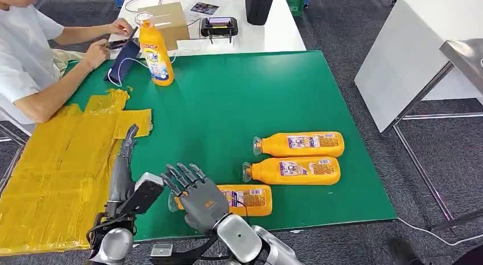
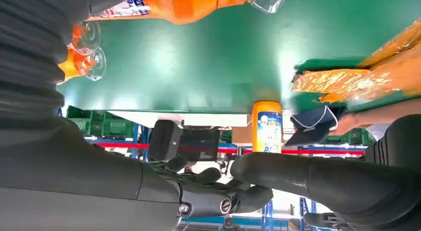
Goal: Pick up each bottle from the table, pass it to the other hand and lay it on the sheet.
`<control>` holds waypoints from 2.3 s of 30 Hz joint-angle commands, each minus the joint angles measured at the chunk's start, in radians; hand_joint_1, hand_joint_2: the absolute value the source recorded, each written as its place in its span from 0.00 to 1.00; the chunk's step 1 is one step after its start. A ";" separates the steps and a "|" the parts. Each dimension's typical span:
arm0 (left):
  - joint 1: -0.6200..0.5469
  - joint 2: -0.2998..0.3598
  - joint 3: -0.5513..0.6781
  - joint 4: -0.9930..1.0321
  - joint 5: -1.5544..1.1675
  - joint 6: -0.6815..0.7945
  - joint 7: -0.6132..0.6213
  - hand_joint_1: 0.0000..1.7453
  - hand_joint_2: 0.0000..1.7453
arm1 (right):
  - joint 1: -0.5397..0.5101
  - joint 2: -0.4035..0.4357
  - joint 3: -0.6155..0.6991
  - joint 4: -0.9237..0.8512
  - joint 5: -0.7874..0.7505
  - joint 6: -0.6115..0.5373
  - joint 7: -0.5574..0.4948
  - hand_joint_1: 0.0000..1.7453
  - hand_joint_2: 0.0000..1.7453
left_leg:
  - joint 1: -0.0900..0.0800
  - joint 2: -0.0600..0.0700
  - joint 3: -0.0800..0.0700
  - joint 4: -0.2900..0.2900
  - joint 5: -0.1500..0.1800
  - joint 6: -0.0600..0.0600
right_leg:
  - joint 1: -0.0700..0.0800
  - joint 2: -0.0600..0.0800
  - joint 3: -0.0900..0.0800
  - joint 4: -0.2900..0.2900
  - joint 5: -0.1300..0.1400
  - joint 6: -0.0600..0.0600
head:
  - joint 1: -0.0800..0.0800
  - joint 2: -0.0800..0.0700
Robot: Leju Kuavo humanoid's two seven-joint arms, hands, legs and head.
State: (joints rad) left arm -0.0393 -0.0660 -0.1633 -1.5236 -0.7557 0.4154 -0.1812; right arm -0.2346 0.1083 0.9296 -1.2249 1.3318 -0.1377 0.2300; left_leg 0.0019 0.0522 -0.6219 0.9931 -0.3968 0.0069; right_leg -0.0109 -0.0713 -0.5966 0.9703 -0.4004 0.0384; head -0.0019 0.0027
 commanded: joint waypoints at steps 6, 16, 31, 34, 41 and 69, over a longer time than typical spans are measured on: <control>-0.093 0.009 0.121 -0.051 -0.013 0.045 0.019 0.00 1.00 | 0.121 -0.093 -0.162 0.031 0.054 0.004 0.057 0.00 1.00 | 0.003 -0.015 0.008 0.000 -0.003 0.000 | 0.001 0.000 0.012 -0.002 -0.005 -0.002 | -0.001 0.000; -0.143 0.096 0.348 -0.010 -0.089 0.137 0.070 0.00 1.00 | 0.131 -0.089 -0.202 -0.001 0.080 -0.009 0.059 0.00 1.00 | 0.001 -0.005 0.003 -0.001 -0.001 -0.002 | 0.000 0.003 0.006 0.000 -0.001 -0.003 | 0.003 0.000; -0.114 0.056 0.378 0.001 -0.063 0.113 0.053 0.00 1.00 | 0.134 -0.089 -0.209 -0.019 0.134 -0.010 0.092 0.00 1.00 | 0.001 -0.007 0.003 -0.001 0.000 -0.001 | 0.000 0.001 0.007 -0.001 -0.001 -0.002 | 0.004 0.000; -0.114 0.056 0.378 0.001 -0.063 0.113 0.053 0.00 1.00 | 0.134 -0.089 -0.209 -0.019 0.134 -0.010 0.092 0.00 1.00 | 0.001 -0.007 0.004 -0.001 -0.001 -0.001 | 0.000 0.001 0.007 0.000 -0.001 -0.002 | 0.004 0.000; -0.111 0.054 0.378 -0.001 -0.061 0.111 0.054 0.00 1.00 | 0.135 -0.088 -0.214 -0.015 0.135 -0.006 0.094 0.00 1.00 | 0.001 -0.007 0.003 -0.001 -0.001 -0.001 | 0.000 0.001 0.007 -0.001 -0.001 -0.002 | 0.004 0.000; -0.188 0.052 0.233 0.085 0.010 0.110 0.020 0.00 1.00 | 0.046 -0.014 -0.325 0.416 0.047 0.086 0.120 0.42 1.00 | 0.003 -0.009 0.018 -0.003 -0.001 -0.005 | 0.001 0.000 0.009 -0.004 -0.004 -0.004 | 0.004 0.000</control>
State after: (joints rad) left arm -0.1659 -0.0065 0.1137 -1.5423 -0.7629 0.5150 -0.1564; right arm -0.1926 0.1026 0.6580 -1.0235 1.4076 -0.0744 0.3723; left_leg 0.0042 0.0543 -0.6036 0.9919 -0.3992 0.0021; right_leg -0.0105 -0.0702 -0.5900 0.9695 -0.4046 0.0357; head 0.0019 0.0027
